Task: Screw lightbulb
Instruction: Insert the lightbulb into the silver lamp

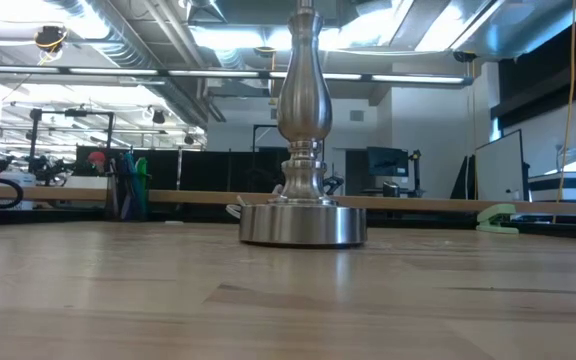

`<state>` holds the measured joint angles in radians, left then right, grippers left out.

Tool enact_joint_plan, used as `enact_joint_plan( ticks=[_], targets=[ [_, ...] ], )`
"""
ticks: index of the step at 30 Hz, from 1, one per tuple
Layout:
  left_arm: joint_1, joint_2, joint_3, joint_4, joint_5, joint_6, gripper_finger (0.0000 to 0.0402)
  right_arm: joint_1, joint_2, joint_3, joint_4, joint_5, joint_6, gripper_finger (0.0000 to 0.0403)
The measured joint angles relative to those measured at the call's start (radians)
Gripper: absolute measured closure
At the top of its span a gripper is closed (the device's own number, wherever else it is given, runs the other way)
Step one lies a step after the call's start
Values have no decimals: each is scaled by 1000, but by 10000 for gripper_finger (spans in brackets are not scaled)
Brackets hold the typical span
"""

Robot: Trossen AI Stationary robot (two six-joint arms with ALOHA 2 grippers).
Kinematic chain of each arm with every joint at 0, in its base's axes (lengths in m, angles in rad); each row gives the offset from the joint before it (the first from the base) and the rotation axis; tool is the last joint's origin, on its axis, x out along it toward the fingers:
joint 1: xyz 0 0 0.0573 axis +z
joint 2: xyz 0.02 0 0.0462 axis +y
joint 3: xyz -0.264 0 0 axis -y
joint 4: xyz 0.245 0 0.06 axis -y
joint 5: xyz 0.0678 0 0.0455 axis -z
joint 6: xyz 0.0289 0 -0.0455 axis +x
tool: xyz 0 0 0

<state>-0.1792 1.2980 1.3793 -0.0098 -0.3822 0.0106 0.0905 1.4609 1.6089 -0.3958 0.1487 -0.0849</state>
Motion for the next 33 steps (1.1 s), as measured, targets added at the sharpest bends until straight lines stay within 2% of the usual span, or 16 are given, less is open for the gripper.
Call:
enact_joint_plan(
  ticks=[9, 33],
  targets=[
    [43, 86, 87, -129, 2, -20, 135, 0, 0, 0, 2, 0, 2, 111],
    [42, 85, 88, -164, -3, -39, 135, 1, -2, 56, -57, -10, -2, 111]
  ],
)
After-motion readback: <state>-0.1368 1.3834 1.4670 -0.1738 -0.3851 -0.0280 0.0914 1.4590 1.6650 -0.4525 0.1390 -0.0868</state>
